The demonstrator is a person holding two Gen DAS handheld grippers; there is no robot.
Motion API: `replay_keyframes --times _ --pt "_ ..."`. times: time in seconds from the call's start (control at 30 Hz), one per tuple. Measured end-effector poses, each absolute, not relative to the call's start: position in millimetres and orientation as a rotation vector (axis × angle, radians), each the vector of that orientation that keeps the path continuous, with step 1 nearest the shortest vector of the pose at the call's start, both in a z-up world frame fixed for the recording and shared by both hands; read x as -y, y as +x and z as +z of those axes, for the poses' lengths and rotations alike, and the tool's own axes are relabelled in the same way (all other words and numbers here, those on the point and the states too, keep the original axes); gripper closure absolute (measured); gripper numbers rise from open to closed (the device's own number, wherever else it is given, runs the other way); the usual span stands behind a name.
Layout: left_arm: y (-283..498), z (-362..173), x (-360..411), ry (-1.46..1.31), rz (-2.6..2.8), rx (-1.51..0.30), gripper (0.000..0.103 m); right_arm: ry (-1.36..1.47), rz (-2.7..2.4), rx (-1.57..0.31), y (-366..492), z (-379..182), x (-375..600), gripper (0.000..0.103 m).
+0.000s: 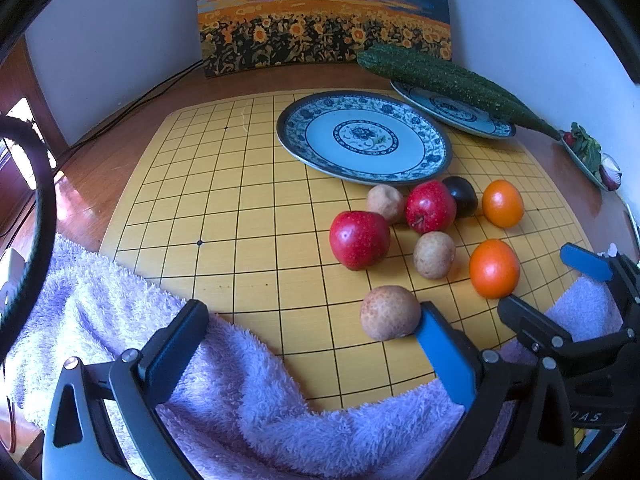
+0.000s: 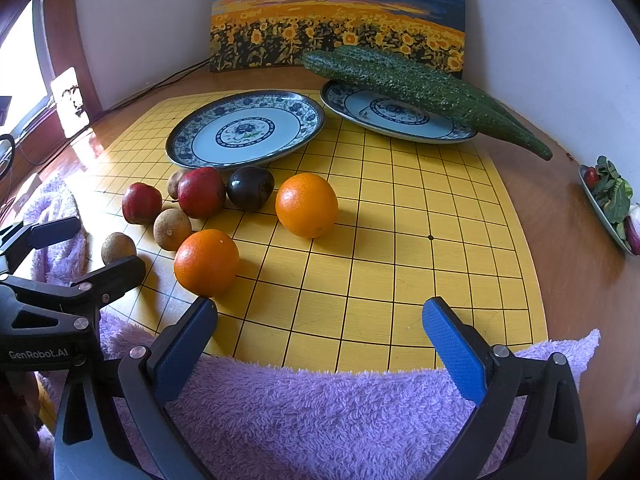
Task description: Organize fruits
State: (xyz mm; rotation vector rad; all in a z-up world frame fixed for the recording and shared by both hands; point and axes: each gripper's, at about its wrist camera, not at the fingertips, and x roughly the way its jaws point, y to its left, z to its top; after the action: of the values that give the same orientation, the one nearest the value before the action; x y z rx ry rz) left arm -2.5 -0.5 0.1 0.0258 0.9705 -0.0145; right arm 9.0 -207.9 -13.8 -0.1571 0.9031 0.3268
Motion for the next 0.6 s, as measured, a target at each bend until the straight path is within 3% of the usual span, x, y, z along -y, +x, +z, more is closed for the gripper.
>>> replay_keyframes --times 0.6 --pt "-1.4 -0.3 0.2 0.026 -0.015 -0.968 0.000 -0.157 0.326 -0.899 9.3 -12.6 208.9 0.000"
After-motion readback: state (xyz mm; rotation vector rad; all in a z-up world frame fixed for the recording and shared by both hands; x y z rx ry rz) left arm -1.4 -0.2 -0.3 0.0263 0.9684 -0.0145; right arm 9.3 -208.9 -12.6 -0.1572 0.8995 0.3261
